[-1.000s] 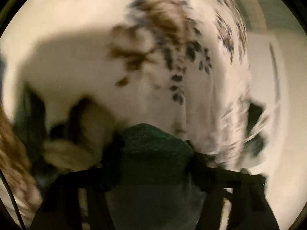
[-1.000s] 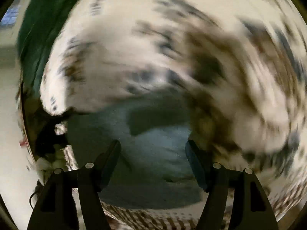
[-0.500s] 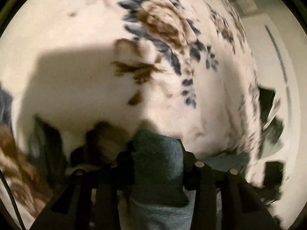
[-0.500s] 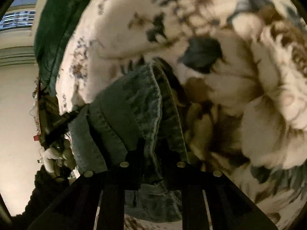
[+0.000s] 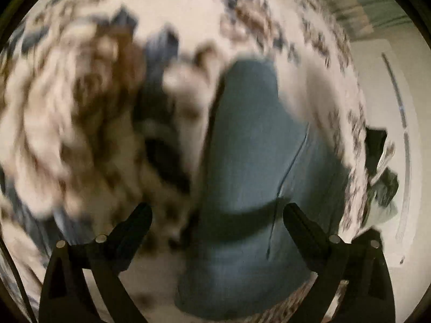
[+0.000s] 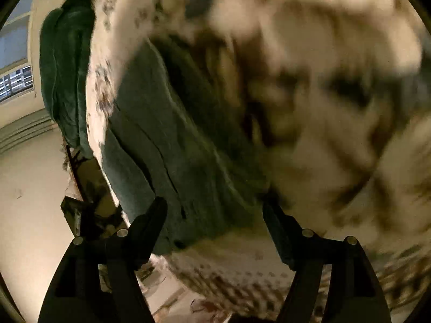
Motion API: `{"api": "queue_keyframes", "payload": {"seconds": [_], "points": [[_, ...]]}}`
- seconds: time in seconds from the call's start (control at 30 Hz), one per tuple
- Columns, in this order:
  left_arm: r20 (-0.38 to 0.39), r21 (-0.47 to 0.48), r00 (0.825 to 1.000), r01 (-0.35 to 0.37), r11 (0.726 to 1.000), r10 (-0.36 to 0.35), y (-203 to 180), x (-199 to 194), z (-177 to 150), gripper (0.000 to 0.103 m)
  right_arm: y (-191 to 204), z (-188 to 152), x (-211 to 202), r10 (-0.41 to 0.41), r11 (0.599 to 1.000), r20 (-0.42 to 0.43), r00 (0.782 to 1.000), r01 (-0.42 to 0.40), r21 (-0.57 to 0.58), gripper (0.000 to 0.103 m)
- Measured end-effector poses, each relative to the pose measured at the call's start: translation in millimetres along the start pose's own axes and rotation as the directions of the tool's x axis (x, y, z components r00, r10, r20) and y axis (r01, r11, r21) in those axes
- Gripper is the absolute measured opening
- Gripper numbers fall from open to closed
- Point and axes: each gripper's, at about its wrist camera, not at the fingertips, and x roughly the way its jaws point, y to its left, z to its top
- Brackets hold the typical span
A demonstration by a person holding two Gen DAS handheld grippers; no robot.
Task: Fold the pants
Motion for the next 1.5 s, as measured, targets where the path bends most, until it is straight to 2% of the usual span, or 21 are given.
{"api": "queue_keyframes", "payload": {"seconds": [0.03,0.1,0.2,0.3,0.37,0.43,0.47,0.5,0.57,0.63,0.7,0.8,0.9,1.0,1.07,1.13,1.17,1.2,1.23,1.3,1.5], "points": [[-0.015,0.009,1.0,-0.019,1.0,0.019,-1,7,-7,0.1,-1,-5,3,0.035,0.999,0.014,0.999,-0.035,0.01,0.033],[-0.021,0.013,0.999,-0.028,1.0,0.029,-3,15,-15,0.1,11,-10,-5,-0.004,1.0,0.066,0.998,0.006,-0.031,0.021],[-0.028,0.019,0.999,-0.026,0.999,0.026,-5,23,-13,0.102,25,-24,-27,-0.042,0.995,0.125,0.991,0.053,-0.086,0.019],[-0.033,0.052,0.999,-0.035,0.998,0.037,-11,27,-8,0.102,-5,-21,-12,-0.061,0.998,0.067,0.996,0.062,-0.013,0.02],[-0.045,0.056,0.999,-0.021,0.998,0.024,-13,31,-4,0.102,-24,-12,0,0.029,0.999,0.043,0.999,-0.031,0.045,0.025],[-0.058,0.057,0.998,0.013,0.998,-0.01,-11,34,1,0.102,-28,-10,-3,0.058,0.998,0.064,0.996,-0.06,0.034,0.047],[-0.063,0.06,0.998,0.029,0.998,-0.025,-8,36,2,0.102,-30,-12,-3,0.079,0.997,0.068,0.995,-0.08,0.014,0.069],[-0.068,0.061,0.997,0.045,0.997,-0.041,-7,39,2,0.103,-37,-13,-4,0.104,0.994,0.066,0.992,-0.105,0.007,0.078],[-0.074,0.058,0.995,0.073,0.996,-0.069,-3,44,3,0.103,-49,-18,7,0.183,0.983,0.043,0.982,-0.184,0.014,0.078],[-0.075,0.055,0.993,0.092,0.994,-0.088,-2,47,4,0.103,-50,-16,23,0.2,0.98,0.041,0.979,-0.201,0.007,0.079],[-0.072,0.046,0.992,0.106,0.993,-0.103,-5,45,5,0.103,-49,-11,35,0.253,0.967,0.053,0.966,-0.253,0.006,0.085],[-0.063,0.058,0.97,0.24,0.969,-0.236,-22,35,6,0.102,-42,-5,43,0.332,0.943,0.061,0.941,-0.333,0.002,0.087],[-0.085,0.131,0.982,0.177,0.975,-0.167,-41,49,5,0.102,-33,-6,50,0.377,0.926,0.051,0.925,-0.377,-0.021,0.088],[-0.087,0.113,0.985,0.156,0.981,-0.146,-38,68,7,0.102,-35,-3,61,0.352,0.936,0.05,0.935,-0.352,0.002,0.088],[-0.062,0.104,0.984,0.171,0.98,-0.165,-38,64,7,0.095,-32,1,69,0.329,0.944,0.044,0.943,-0.33,0.021,0.088],[-0.04,0.11,0.985,0.173,0.979,-0.169,-40,55,8,0.069,-27,0,69,0.308,0.95,0.058,0.95,-0.31,0.028,0.087],[-0.034,0.11,0.985,0.174,0.979,-0.171,-41,51,7,0.064,-22,-3,67,0.282,0.959,0.068,0.957,-0.283,0.007,0.08],[-0.022,0.119,0.985,0.175,0.977,-0.173,-42,46,4,0.055,-20,-6,65,0.272,0.962,0.076,0.959,-0.273,-0.002,0.066],[-0.011,0.132,0.984,0.177,0.975,-0.177,-43,40,0,0.046,-15,-11,61,0.274,0.962,0.086,0.958,-0.274,-0.01,0.062],[0.014,0.155,0.983,0.178,0.972,-0.182,-50,28,-3,0.04,-3,-17,52,0.259,0.966,0.102,0.96,-0.255,-0.054,0.052],[0.074,0.204,0.976,0.186,0.961,-0.205,-69,-12,2,0.033,37,-34,9,0.238,0.962,0.159,0.958,-0.21,-0.175,0.046]]}}
